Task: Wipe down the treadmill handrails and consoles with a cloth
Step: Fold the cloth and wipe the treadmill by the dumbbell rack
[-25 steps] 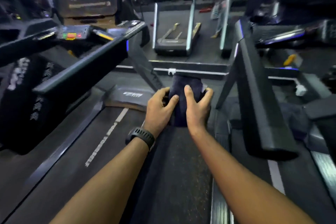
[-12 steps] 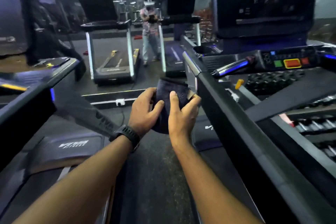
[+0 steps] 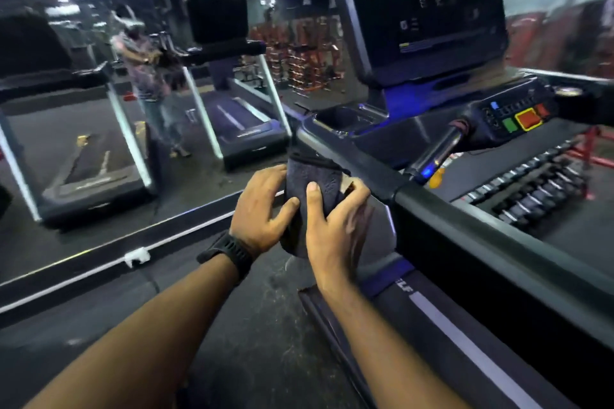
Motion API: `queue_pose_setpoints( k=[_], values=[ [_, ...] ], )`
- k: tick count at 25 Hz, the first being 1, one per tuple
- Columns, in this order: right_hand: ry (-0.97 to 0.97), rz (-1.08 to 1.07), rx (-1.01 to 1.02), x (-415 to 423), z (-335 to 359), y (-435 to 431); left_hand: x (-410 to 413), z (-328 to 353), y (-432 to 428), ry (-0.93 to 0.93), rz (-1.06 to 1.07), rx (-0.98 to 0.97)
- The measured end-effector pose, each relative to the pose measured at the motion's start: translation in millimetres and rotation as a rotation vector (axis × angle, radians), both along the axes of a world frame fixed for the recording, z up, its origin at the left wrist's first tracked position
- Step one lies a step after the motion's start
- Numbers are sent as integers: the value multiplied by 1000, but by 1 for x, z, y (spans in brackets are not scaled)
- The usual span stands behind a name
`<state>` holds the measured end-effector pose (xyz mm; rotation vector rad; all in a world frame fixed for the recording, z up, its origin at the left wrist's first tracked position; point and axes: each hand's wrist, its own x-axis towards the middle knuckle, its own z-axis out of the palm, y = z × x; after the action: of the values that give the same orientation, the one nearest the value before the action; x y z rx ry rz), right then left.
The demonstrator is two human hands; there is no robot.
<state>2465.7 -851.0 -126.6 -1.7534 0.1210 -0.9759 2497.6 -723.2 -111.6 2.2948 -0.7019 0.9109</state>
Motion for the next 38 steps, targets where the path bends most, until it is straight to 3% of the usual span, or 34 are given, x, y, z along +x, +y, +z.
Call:
queue_pose_setpoints(
  k=[5,10,18,26,32,38],
  values=[
    [-28,-296,-131,75,-22,31,107,-7,31,-15,-201,175],
    [-35,-425,-147,129,-26,55,193,-9,40,-92,-350,298],
    [-31,-651,-230,166,-43,75,262,-18,30,-173,-574,350],
    [-329,-814,-277,206,-62,90,323,-20,29,-290,-894,296],
    [-202,-1086,-352,232,-68,109,358,-23,28,-366,-1033,306],
    [145,-1319,-356,288,-67,143,386,-18,29,-327,-1317,260]
  ],
)
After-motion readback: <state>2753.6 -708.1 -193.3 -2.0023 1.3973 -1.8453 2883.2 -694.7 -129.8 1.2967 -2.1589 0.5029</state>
